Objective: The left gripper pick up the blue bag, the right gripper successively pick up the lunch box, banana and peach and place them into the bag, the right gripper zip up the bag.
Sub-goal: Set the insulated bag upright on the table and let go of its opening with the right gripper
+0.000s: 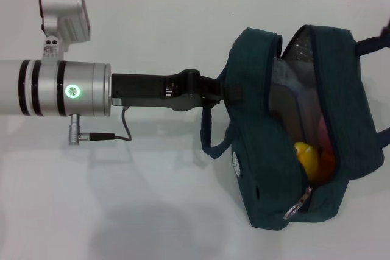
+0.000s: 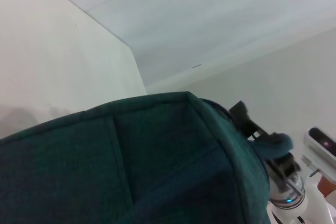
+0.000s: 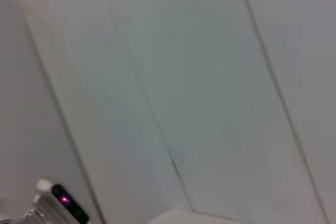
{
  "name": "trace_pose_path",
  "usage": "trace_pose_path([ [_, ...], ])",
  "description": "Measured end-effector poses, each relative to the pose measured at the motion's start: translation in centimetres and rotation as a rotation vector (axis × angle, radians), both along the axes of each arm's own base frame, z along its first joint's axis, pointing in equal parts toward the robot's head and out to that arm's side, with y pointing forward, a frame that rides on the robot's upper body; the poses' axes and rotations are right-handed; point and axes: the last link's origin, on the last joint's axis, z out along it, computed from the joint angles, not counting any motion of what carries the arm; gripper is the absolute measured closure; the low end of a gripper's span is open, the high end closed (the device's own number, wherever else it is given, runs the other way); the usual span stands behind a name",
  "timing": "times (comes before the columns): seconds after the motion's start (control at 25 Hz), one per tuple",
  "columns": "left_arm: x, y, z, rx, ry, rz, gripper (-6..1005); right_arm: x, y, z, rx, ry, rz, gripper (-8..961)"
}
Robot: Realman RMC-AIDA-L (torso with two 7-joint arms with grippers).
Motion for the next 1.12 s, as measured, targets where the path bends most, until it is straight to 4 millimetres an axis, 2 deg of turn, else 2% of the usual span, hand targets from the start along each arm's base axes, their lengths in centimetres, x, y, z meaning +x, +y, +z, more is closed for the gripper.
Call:
trace_pose_path([
  [0.24, 0.0, 0.1, 0.1, 0.005, 0.0, 0.0, 939, 0.8, -2.0, 1.9, 0.012, 0.056, 0.023, 306],
  [0.48, 0.0, 0.1, 0.1, 0.005, -0.002, 0.002, 939, -0.3, -4.3, 3.6, 0.063, 0.146, 0.183, 306],
  [0.64, 0.1, 0.0, 0.0, 0.004, -0.004, 0.002, 939, -0.1, -3.9, 3.6, 0.069, 0.149, 0.153, 309],
  [0.84, 0.2, 0.0, -0.1, 0.004, -0.018, 0.009, 939, 1.5, -2.1, 3.2, 0.095, 0.103, -0.007, 312],
  [0.96, 0.4, 0.0, -0.1, 0.011, -0.035, 0.013, 938, 1.8, -1.3, 2.3, 0.007, 0.045, -0.062, 314],
  [1.12, 0.4, 0.0, 0.0, 0.016, -0.047, 0.02, 938, 1.8, -1.4, 1.3, -0.108, -0.01, -0.065, 315],
])
